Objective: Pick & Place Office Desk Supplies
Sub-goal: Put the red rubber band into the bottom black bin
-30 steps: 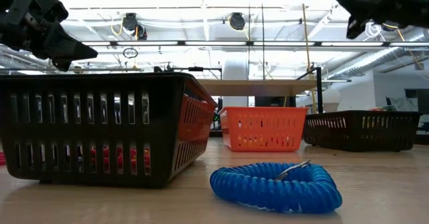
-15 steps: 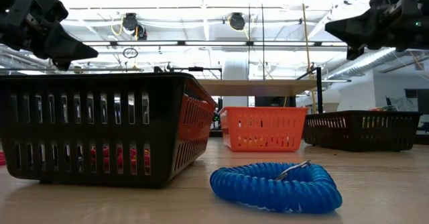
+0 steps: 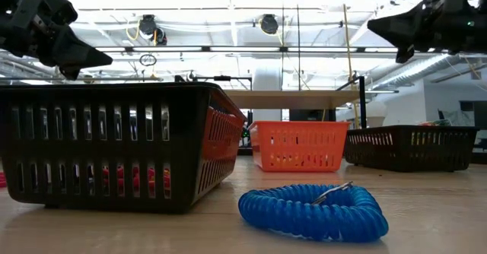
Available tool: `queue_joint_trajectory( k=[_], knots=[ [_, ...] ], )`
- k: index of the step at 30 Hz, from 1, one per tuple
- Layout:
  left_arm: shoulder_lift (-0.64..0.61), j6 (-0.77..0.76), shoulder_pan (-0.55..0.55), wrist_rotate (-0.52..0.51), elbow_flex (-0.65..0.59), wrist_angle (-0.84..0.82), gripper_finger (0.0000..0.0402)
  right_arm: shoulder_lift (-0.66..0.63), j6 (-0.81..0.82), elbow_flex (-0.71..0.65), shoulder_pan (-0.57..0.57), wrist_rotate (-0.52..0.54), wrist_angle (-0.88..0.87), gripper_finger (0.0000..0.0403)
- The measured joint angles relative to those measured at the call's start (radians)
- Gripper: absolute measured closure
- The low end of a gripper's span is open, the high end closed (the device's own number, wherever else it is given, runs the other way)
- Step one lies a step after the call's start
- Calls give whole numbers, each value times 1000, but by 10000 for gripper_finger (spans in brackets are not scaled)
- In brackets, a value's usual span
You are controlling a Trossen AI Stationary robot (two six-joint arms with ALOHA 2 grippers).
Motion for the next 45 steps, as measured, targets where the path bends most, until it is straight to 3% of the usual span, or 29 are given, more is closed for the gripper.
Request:
queue_joint_trajectory(
  k=[9, 15, 20, 24, 29, 33, 40, 45],
  knots=[
    [0, -2, 0, -7, 0, 24, 398, 1, -104, 0, 0, 32, 33, 403],
    [63, 10, -22, -8, 0, 167, 400, 1, -43, 1, 1, 45, 35, 403],
    [253, 0, -83, -113, 64, 246, 400, 0, -10, -8, 2, -13, 16, 403],
    [464, -90, -151, -146, 236, 114, 401, 1, 41, -14, 2, -4, 25, 403],
    [727, -201, -252, -45, 454, -119, 401, 13, 29, -16, 2, -31, 47, 403],
    [891, -314, -307, -19, 542, -217, 401, 24, 6, -17, 2, -33, 88, 403],
    [1113, -479, -358, 16, 555, -241, 359, 23, -4, -18, 2, -86, 48, 403],
    [1288, -496, -376, 173, 554, -241, 297, 23, 4, -19, 2, -86, 39, 403]
  ],
)
